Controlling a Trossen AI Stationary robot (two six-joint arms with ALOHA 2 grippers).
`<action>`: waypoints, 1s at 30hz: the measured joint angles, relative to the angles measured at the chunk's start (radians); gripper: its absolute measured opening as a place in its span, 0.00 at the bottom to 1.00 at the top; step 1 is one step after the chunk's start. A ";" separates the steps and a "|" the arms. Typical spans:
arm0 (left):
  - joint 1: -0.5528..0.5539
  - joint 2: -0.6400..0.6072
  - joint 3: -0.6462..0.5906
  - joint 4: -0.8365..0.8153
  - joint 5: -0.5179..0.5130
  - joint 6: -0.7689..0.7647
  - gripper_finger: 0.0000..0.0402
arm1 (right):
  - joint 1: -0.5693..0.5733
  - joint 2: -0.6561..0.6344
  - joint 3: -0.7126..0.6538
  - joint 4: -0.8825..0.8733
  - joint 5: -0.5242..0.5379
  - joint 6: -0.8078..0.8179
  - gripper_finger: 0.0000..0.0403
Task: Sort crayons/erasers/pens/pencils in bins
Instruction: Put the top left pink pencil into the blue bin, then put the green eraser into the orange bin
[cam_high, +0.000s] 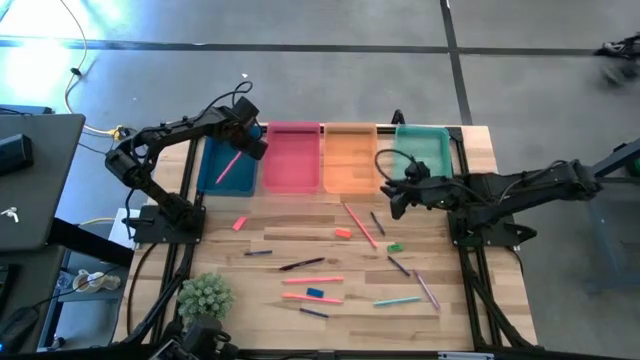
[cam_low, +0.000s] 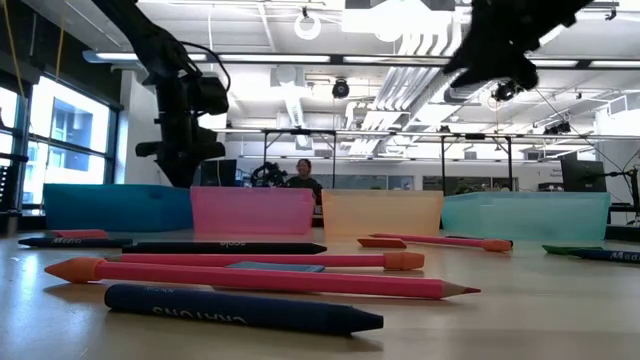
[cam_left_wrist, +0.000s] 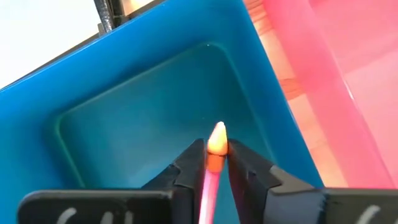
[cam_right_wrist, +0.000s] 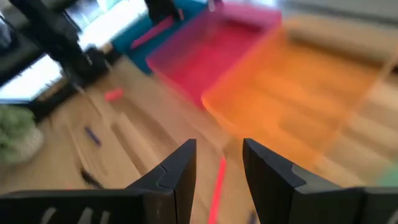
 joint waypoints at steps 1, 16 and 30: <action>0.000 0.000 0.000 0.000 -0.001 0.000 0.18 | 0.000 0.000 0.000 -0.028 -0.005 0.015 0.31; 0.000 0.000 0.063 -0.075 0.027 0.033 0.30 | -0.031 0.031 0.018 -0.205 -0.172 0.031 0.31; -0.074 -0.157 0.170 -0.167 0.196 -0.036 0.29 | -0.028 0.188 0.184 -0.555 -0.346 -0.276 0.31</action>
